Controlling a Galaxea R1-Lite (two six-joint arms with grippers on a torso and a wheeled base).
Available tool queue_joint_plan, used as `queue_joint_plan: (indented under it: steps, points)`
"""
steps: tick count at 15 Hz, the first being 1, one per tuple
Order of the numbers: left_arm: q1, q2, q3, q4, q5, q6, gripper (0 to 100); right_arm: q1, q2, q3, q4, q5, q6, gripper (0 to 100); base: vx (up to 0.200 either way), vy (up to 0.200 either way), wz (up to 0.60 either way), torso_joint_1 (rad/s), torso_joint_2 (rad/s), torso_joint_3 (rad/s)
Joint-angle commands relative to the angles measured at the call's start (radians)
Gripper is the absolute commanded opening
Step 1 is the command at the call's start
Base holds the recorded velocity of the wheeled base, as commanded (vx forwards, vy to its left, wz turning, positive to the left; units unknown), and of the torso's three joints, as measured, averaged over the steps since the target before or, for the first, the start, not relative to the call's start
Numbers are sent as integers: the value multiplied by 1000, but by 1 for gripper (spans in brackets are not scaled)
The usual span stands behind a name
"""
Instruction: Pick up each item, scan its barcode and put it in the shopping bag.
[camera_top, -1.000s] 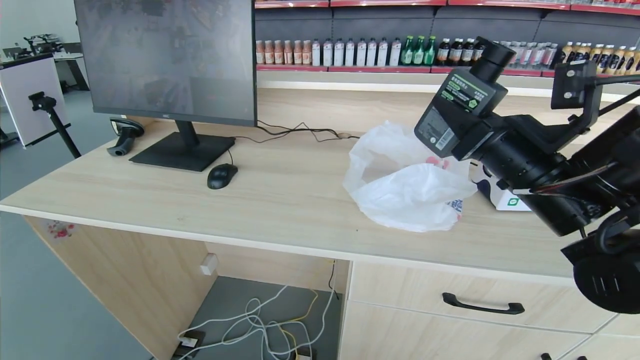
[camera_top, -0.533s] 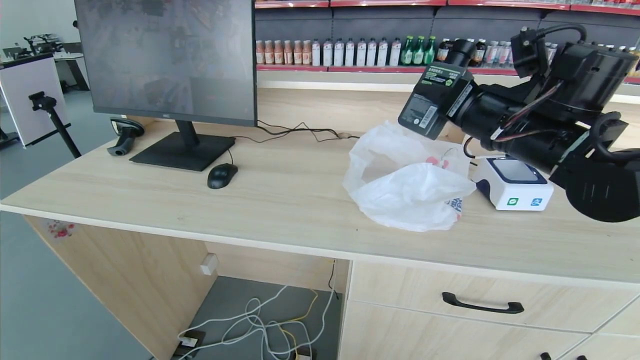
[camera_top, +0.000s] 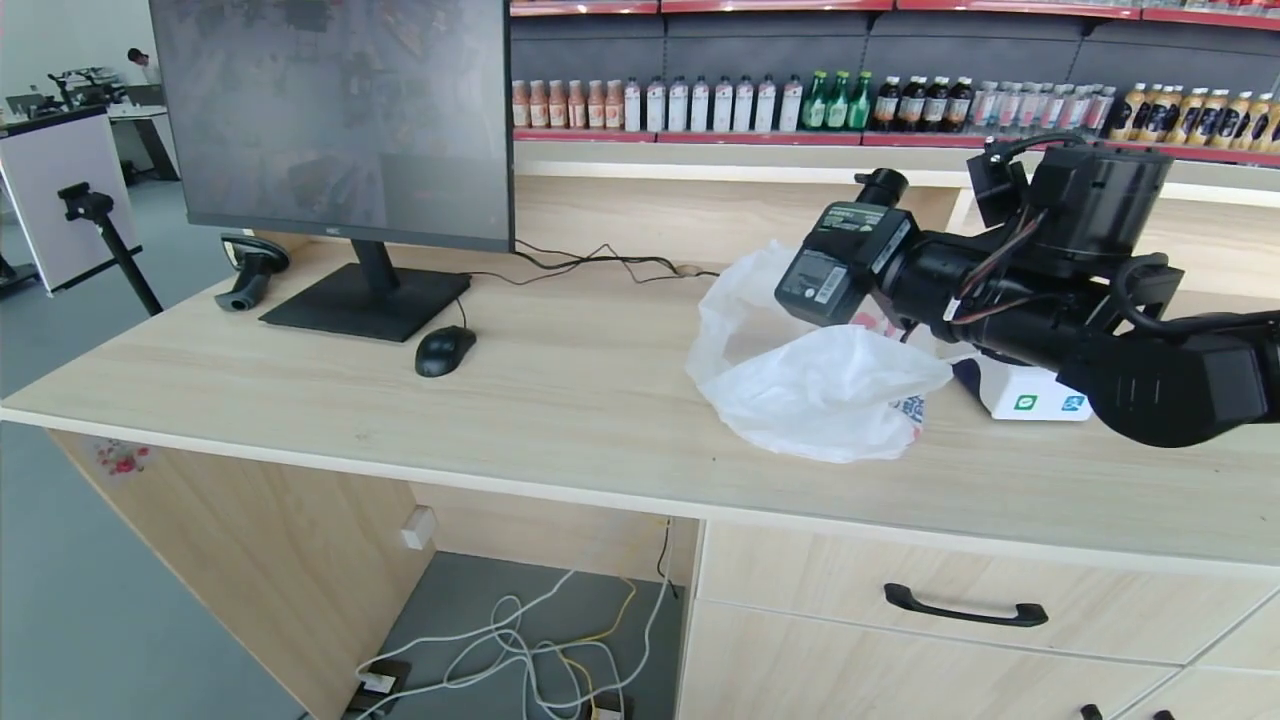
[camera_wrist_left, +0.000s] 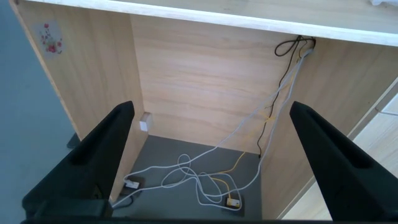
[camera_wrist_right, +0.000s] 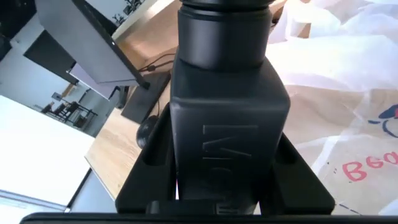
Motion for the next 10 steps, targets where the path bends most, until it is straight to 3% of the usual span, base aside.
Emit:
queue_joint_plan:
  steps: [1, 10]
  points:
    - [0, 0, 0, 0, 0, 0, 100, 2, 19, 21, 3, 18, 1, 0, 0, 0, 0, 0, 0, 0]
    - [0, 0, 0, 0, 0, 1, 100, -17, 108, 35, -1, 28, -47, 0, 0, 0, 0, 0, 0, 0]
